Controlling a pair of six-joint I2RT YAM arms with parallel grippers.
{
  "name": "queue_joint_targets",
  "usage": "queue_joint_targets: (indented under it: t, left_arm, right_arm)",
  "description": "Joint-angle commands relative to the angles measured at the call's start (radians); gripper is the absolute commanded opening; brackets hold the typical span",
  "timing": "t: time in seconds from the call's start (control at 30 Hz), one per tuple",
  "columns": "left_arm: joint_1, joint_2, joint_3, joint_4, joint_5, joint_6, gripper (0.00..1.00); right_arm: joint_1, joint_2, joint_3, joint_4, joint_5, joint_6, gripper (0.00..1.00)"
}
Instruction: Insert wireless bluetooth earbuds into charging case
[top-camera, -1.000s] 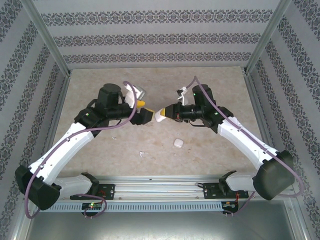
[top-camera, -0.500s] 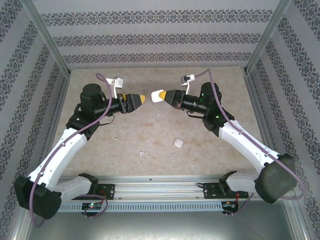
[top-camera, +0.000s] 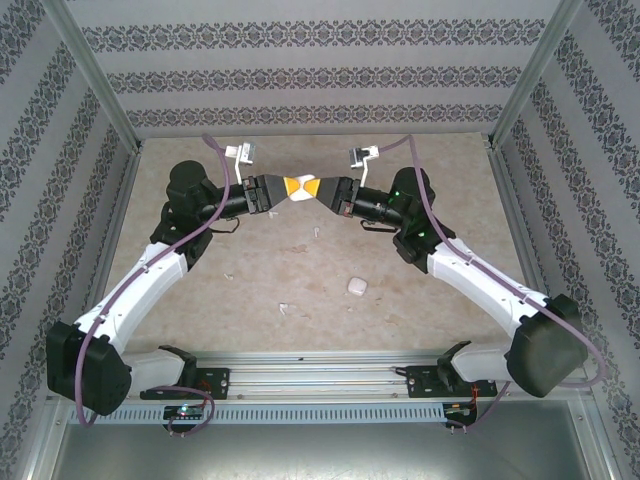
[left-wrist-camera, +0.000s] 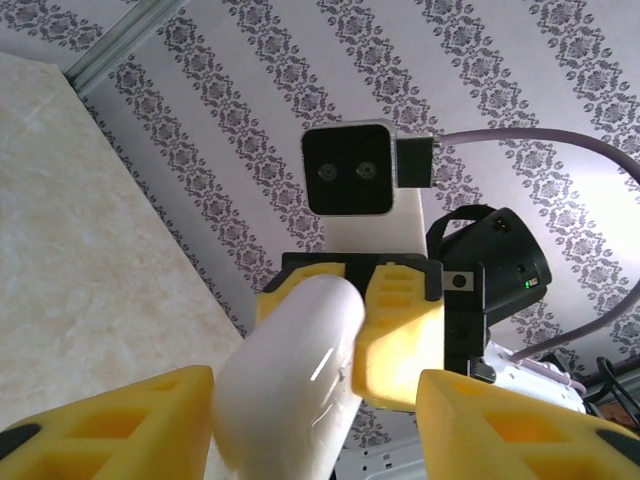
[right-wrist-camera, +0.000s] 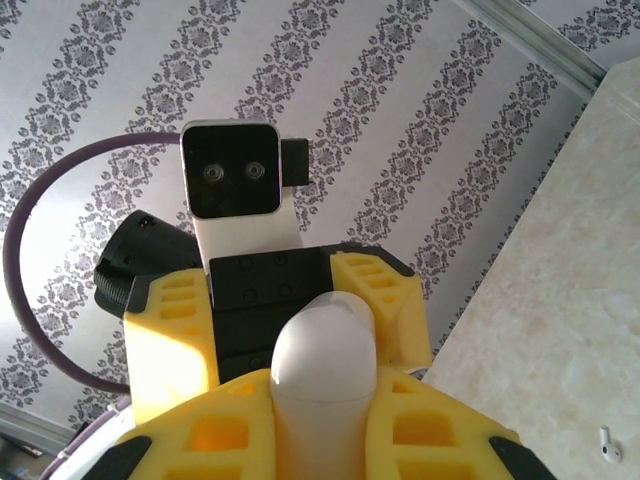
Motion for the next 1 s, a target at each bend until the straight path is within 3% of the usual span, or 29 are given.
queue_joint_targets:
  t: [0.0,0.2,0.53,0.6,0.77,0.97]
  left_arm:
    - [0.004,-0.026,-0.013,0.053,0.024,-0.005,0.59]
    - [0.004,-0.041,-0.037,0.048,0.015,-0.015,0.59]
    - [0.004,-0.07,-0.009,-0.043,0.006,0.036,0.2]
    - [0.003,-0.077,-0.017,-0.033,-0.005,0.037,0.2]
    - [0.005,-0.081,-0.017,-0.008,0.0,0.019,0.4]
    - [0.007,-0.082,-0.035,0.028,-0.029,-0.014,0.41]
  right_arm:
    - [0.017,0.013,0.036,0.095,0.037,0.021,0.03]
    - [0.029,0.033,0.037,0.157,0.056,0.049,0.02]
    - [0.053,0.061,0.042,0.147,0.04,0.041,0.03]
    - [0.053,0.057,0.039,0.127,0.031,0.028,0.03]
    - [0.046,0.04,0.008,0.126,0.033,0.025,0.03]
    - [0.034,0.01,-0.007,0.127,0.055,0.024,0.03]
